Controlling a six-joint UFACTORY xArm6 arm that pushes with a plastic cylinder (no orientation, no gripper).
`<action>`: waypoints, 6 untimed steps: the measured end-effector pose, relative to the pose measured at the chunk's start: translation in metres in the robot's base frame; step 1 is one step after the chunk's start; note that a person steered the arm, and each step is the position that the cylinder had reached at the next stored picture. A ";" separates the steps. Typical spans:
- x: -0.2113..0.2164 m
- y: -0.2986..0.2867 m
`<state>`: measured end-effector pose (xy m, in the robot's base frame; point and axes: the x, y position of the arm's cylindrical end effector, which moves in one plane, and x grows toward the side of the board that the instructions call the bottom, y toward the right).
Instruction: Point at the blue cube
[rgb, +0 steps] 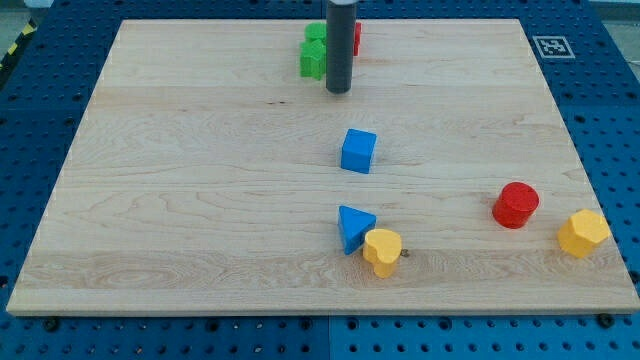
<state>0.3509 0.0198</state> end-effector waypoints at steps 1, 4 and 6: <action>0.022 0.000; 0.065 -0.027; 0.158 -0.025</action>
<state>0.5091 -0.0049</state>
